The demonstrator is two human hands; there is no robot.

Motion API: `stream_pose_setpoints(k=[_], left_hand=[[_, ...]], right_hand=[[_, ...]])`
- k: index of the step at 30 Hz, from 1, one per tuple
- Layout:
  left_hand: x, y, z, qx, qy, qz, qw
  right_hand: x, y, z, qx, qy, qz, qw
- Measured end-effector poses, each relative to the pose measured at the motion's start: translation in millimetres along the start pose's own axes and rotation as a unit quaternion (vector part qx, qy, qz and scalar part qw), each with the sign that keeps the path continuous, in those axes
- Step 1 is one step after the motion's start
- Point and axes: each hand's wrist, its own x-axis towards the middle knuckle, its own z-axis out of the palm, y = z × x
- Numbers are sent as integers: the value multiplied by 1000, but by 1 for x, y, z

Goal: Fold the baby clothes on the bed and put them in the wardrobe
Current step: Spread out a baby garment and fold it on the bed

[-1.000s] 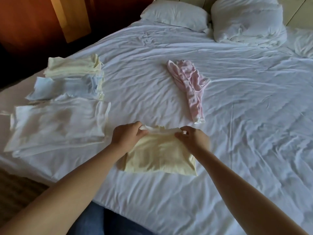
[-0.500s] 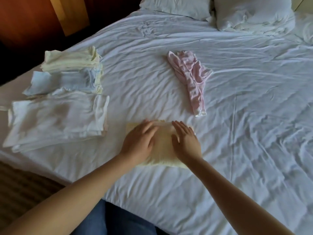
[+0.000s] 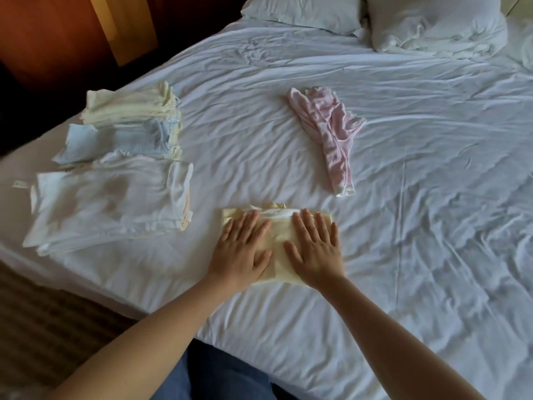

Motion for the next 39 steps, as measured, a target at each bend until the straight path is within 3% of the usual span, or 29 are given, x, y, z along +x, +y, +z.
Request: stream_pose_setpoints(k=[5, 9, 12, 17, 20, 23, 26, 28, 32, 39], left_hand=[[-2, -2, -14, -64, -29, -10, 997], [-20, -1, -20, -103, -7, -105, 989], [-32, 0, -24, -103, -74, -204, 971], [-26, 5, -36, -87, -50, -239, 966], [-17, 3, -41, -149, -54, -263, 952], [-9, -4, -46, -294, -45, -272, 915], [-4, -7, -49, -356, -57, -270, 893], [-3, -8, -50, -364, -52, -261, 893], [-4, -6, -59, -360, -2, -240, 902], [-15, -33, -124, -340, 143, -193, 909]], right_hand=[[0, 2, -13, 43, -56, 14, 997], [-18, 16, -24, 140, -33, 92, 985], [-36, 20, -31, 169, -20, 152, 974], [-33, 10, -40, 173, -32, 189, 966], [-24, 8, -49, 178, -69, 211, 959], [-15, 11, -55, 238, -78, 217, 944], [-13, 9, -63, 350, -70, 248, 900], [-13, 5, -71, 391, -66, 254, 882], [-12, -2, -88, 407, -18, 239, 882], [-5, -46, -120, 476, 71, 129, 867]])
